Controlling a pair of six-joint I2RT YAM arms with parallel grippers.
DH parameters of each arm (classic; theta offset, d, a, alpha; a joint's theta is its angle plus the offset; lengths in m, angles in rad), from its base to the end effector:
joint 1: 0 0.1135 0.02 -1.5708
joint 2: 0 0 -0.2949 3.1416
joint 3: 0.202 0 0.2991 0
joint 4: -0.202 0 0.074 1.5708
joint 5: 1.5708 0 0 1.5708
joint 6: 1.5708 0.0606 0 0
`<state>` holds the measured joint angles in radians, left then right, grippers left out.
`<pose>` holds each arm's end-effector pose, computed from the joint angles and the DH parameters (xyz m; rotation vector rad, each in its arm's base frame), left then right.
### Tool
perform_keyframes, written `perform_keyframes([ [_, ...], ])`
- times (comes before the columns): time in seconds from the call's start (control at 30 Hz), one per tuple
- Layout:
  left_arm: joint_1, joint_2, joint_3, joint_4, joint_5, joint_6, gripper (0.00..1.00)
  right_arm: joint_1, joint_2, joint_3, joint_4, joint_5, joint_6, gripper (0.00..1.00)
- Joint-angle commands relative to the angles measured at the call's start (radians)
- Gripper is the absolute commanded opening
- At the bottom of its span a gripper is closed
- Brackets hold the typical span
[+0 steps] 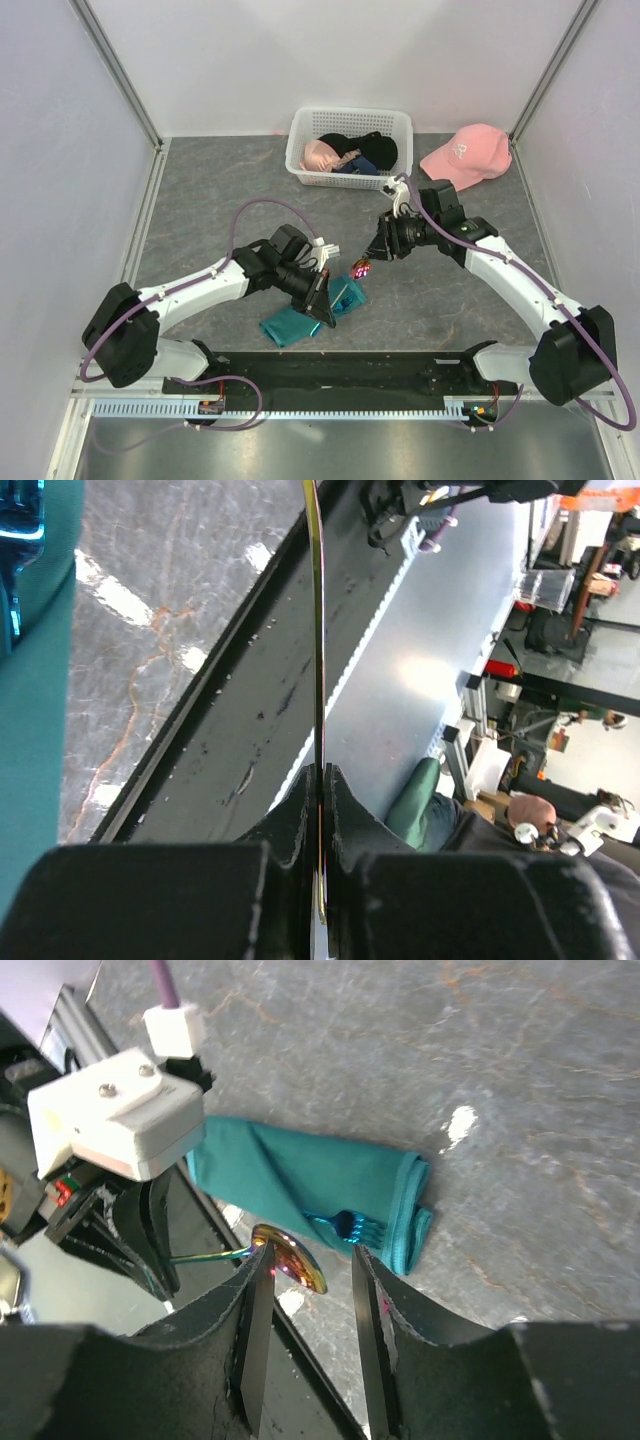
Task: Fold the napkin into a case and place the utensils inside
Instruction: Pass from the left arm to the right, then insert the spoon into the folded napkin.
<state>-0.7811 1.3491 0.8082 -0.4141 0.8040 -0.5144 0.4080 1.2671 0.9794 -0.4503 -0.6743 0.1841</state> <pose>0.1853 -0.2452 0.2070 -0.7343 -2.6768 1.4604 0.2783 0.1615 0.2877 -0.6160 2.2632 1.0762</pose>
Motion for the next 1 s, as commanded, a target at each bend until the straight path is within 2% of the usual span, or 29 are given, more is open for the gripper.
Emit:
perform_keyframes([
  [0.0,0.011,-0.036,0.005,0.015,0.081,0.053,0.02,0.021,-0.005,-0.021,0.039,-0.064,-0.034,0.44],
  [0.23,0.011,-0.054,-0.004,0.017,0.090,0.048,0.02,0.029,0.008,-0.031,0.059,-0.077,-0.028,0.44],
  [0.33,0.013,-0.057,0.000,0.017,0.095,0.047,0.02,0.037,0.020,-0.042,0.070,-0.105,-0.023,0.29],
  [0.37,0.013,-0.059,0.002,0.017,0.093,0.042,0.02,0.038,0.024,-0.045,0.079,-0.117,-0.015,0.09],
  [0.4,0.014,-0.062,0.003,0.014,0.083,0.036,0.03,0.040,0.025,-0.050,0.088,-0.113,-0.003,0.00],
  [0.47,0.048,-0.074,-0.009,0.000,0.049,-0.004,0.18,0.038,0.021,-0.054,0.113,-0.071,0.027,0.00],
  [0.5,0.071,-0.091,-0.024,-0.005,-0.024,-0.031,0.39,0.040,0.020,-0.054,0.114,0.014,0.053,0.00],
  [0.53,0.124,-0.155,-0.046,-0.014,-0.076,-0.059,0.47,0.038,0.020,-0.056,0.111,0.068,0.072,0.00],
  [0.57,0.150,-0.191,-0.081,-0.032,-0.144,-0.108,0.53,0.032,0.021,-0.061,0.110,0.103,0.078,0.00],
  [0.6,0.175,-0.235,-0.093,-0.063,-0.284,-0.127,0.55,0.022,0.025,-0.064,0.110,0.146,0.089,0.00],
  [0.63,0.215,-0.316,-0.109,-0.096,-0.354,-0.148,0.56,0.011,0.035,-0.068,0.111,0.165,0.098,0.00],
  [0.67,0.227,-0.361,-0.142,-0.109,-0.412,-0.192,0.55,0.000,0.043,-0.073,0.113,0.174,0.103,0.00],
  [0.73,0.238,-0.436,-0.187,-0.118,-0.517,-0.252,0.47,-0.038,0.075,-0.074,0.113,0.179,0.110,0.00],
  [0.77,0.238,-0.445,-0.199,-0.118,-0.532,-0.263,0.37,-0.060,0.086,-0.071,0.111,0.185,0.112,0.00],
  [0.8,0.238,-0.447,-0.211,-0.120,-0.545,-0.274,0.18,-0.072,0.095,-0.068,0.111,0.182,0.109,0.00],
  [0.83,0.238,-0.444,-0.227,-0.135,-0.552,-0.288,0.11,-0.080,0.109,-0.065,0.111,0.183,0.106,0.00],
  [0.93,0.238,-0.409,-0.251,-0.158,-0.555,-0.291,0.02,-0.084,0.133,-0.041,0.108,0.187,0.088,0.00],
  [0.97,0.238,-0.395,-0.254,-0.173,-0.571,-0.295,0.02,-0.084,0.140,-0.039,0.108,0.188,0.086,0.00],
])
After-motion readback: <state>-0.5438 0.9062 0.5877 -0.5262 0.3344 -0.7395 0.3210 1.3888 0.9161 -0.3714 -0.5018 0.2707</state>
